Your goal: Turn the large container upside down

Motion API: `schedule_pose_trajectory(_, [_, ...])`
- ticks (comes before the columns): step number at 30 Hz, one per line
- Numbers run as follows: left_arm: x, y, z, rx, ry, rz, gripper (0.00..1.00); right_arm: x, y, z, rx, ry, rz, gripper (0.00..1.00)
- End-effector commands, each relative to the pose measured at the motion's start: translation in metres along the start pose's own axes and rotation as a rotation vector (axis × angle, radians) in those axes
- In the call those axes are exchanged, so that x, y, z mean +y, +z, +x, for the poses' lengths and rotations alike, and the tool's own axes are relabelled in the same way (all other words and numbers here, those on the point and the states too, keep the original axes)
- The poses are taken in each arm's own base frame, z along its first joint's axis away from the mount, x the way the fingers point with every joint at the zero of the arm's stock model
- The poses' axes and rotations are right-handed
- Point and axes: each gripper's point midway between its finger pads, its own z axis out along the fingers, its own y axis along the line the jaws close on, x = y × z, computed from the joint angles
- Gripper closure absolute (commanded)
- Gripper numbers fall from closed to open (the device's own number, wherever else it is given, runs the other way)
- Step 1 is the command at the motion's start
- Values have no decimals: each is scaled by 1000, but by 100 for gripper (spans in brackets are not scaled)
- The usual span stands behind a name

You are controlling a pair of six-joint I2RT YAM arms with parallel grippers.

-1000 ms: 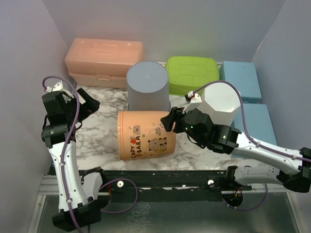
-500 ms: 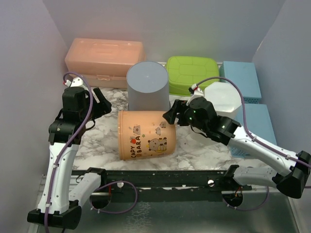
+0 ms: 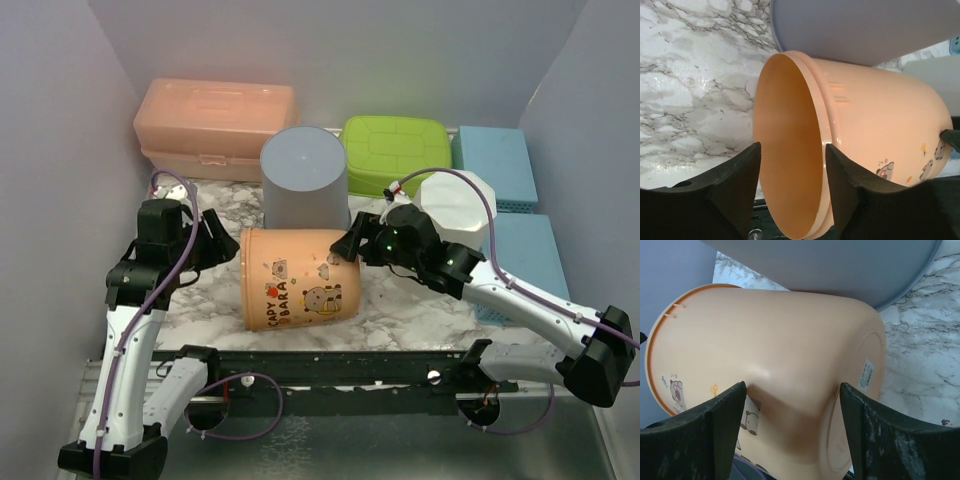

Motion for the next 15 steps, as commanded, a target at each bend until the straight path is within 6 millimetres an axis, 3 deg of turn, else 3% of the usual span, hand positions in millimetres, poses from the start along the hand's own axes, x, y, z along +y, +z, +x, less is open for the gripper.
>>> schedule_pose_trajectory(1, [-6, 4, 23, 87, 30, 70, 48, 7, 3, 9, 41, 17, -49, 25])
schedule_pose_trajectory(9, [-18, 0, 24, 87, 47, 145, 56, 8, 2, 9, 34, 31, -56, 26])
schedule_pose_trajectory(15, [-27, -8, 17, 54, 51, 181, 53, 8, 4, 15, 62, 41, -61, 26])
